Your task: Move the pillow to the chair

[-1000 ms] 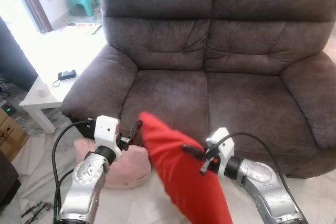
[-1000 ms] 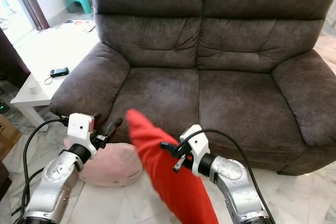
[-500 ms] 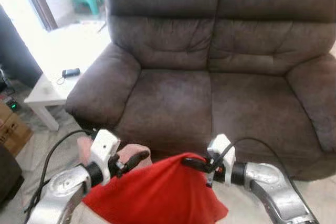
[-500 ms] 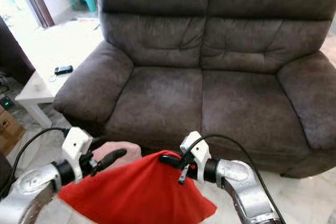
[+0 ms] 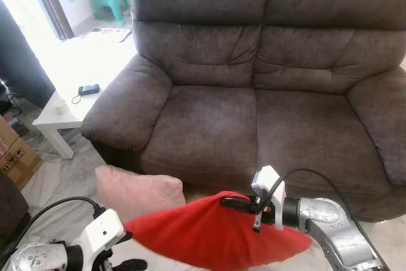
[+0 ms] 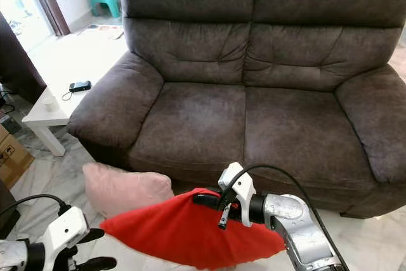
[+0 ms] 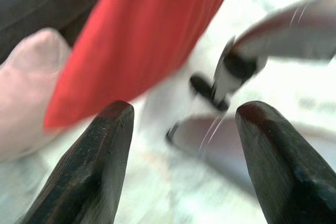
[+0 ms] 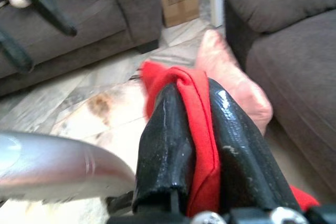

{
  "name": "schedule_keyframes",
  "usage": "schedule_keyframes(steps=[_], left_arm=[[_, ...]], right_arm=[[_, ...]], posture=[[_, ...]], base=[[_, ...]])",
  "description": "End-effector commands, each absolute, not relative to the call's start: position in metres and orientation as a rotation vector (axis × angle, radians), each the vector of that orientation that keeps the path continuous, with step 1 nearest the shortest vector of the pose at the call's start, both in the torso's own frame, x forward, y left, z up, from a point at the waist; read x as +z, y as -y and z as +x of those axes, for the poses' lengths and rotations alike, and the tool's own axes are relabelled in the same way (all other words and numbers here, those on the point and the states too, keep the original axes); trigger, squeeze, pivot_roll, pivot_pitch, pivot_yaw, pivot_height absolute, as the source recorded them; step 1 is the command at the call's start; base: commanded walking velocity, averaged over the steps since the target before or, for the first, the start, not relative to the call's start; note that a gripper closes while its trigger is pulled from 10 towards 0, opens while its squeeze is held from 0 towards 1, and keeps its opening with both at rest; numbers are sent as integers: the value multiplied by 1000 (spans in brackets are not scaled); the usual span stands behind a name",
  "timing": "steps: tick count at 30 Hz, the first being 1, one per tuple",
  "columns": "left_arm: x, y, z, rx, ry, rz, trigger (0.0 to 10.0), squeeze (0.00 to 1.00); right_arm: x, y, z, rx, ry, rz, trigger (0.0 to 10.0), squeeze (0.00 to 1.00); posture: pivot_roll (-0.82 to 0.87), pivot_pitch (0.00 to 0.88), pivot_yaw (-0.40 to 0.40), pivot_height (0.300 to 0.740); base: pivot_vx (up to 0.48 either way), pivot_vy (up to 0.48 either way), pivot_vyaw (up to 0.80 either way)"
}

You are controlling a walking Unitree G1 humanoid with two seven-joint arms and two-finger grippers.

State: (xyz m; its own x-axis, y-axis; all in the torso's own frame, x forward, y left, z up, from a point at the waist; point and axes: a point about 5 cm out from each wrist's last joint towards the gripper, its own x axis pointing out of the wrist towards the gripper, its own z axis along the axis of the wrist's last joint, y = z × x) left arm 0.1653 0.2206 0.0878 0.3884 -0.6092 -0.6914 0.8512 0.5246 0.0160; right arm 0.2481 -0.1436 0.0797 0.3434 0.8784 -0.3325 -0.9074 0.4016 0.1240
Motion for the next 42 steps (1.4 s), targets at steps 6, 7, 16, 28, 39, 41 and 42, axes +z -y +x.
schedule_keyframes(steps=[6,7,16,28,39,41,42], left_arm=[[88,-225,169,-933,-675,425,10000,0],[89,-227,167,-956,-686,418,10000,0],[94,-237,164,-1041,-717,449,10000,0],[79,-232,167,-1050,-673,590,10000,0],[58,-235,178,-895,-512,676,10000,0],[54,-237,176,-908,-524,673,10000,0],[50,-238,174,-921,-535,661,10000,0]], right_arm=[[103,137,241,1320,-269,-115,10000,0],[104,138,239,1347,-273,-120,10000,0],[106,144,228,1443,-301,-131,10000,0],[104,147,226,1482,-317,-156,10000,0],[108,146,228,1508,-301,-155,10000,0],[108,146,227,1512,-301,-157,10000,0],[109,146,227,1515,-300,-158,10000,0]], posture=[[66,0,23,740],[64,0,24,740],[64,0,25,740],[60,0,25,740],[68,0,19,740],[66,0,19,740],[66,0,19,740]], base=[[0,0,0],[0,0,0],[0,0,0],[0,0,0],[0,0,0],[0,0,0],[0,0,0]])
